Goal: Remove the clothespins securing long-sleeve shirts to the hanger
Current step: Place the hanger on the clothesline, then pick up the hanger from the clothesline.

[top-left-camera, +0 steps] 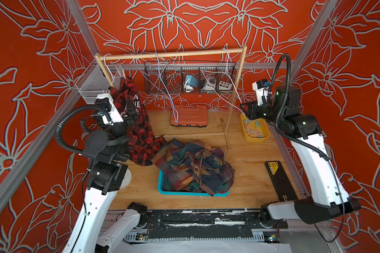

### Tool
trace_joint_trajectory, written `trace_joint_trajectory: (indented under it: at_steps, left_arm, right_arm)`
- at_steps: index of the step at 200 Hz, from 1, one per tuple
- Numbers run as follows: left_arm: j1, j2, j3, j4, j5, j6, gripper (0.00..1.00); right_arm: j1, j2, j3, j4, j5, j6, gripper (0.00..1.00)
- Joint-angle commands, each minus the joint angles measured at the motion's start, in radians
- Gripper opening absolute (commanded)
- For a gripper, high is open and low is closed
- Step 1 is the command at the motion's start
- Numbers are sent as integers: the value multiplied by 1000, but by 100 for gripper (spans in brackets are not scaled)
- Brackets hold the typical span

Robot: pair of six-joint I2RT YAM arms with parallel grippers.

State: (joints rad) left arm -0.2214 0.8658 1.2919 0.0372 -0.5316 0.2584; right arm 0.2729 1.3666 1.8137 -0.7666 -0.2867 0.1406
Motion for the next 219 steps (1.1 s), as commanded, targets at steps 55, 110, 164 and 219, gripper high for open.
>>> trace_joint_trajectory:
  at_steps: [55, 110, 164, 219]
  left_arm:
    - [73, 68, 149, -238, -92, -26, 78]
    - [139, 105, 192, -367, 16, -128, 80]
    - [268, 114, 105, -319, 89, -189, 81]
    - [326, 186, 48, -230, 165, -196, 72]
  right_arm:
    - [-4, -107, -227, 119, -93, 65, 59]
    - [-4, -146, -325, 136, -127, 67, 60]
    - [-4, -168, -362, 154, -164, 72, 60]
    - [-4, -181, -405, 179, -180, 77, 60]
